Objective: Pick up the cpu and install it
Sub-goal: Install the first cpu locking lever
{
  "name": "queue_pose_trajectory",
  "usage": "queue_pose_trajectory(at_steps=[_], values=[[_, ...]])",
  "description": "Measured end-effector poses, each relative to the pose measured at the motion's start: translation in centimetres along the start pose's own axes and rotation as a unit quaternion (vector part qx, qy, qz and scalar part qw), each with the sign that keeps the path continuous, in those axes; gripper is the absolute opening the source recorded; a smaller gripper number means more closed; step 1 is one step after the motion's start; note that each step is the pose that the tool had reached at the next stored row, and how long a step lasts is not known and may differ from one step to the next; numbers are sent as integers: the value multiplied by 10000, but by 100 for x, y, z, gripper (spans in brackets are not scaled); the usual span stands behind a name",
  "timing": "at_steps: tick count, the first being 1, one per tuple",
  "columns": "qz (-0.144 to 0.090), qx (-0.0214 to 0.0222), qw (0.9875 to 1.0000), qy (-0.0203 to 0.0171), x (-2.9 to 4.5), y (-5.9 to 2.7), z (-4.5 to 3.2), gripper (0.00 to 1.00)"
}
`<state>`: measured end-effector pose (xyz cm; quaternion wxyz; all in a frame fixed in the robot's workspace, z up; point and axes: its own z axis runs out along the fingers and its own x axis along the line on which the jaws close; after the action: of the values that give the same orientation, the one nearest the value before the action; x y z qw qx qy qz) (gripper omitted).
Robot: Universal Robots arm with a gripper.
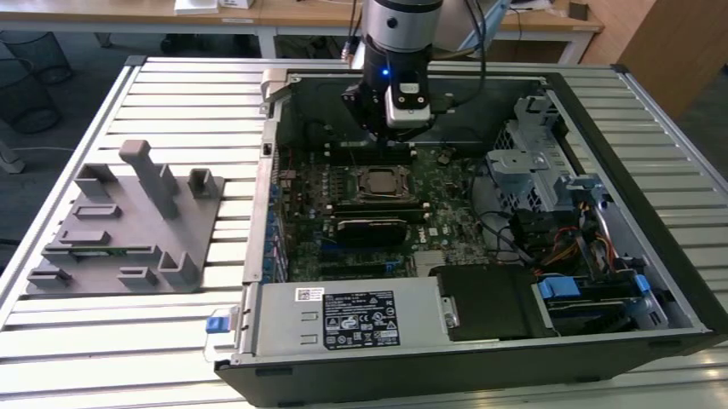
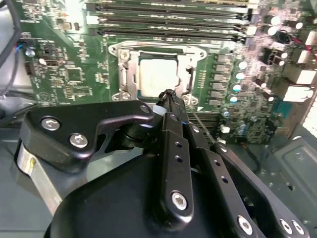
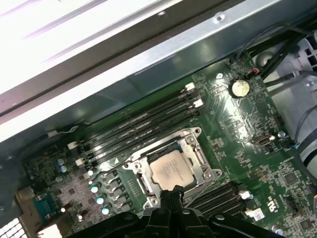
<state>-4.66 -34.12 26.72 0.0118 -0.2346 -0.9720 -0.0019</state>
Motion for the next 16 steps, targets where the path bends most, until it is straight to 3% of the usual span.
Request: queue_pose_trajectory(at_steps=[3,9,13,16], values=[[-30,0,10000,-1,55,-28,2,11],[-564,13,9984,-2,55,-28,7,11],[-929,22,9957,-3,55,-28,11,11],[-1201,28,9928,-3,55,-29,13,11]])
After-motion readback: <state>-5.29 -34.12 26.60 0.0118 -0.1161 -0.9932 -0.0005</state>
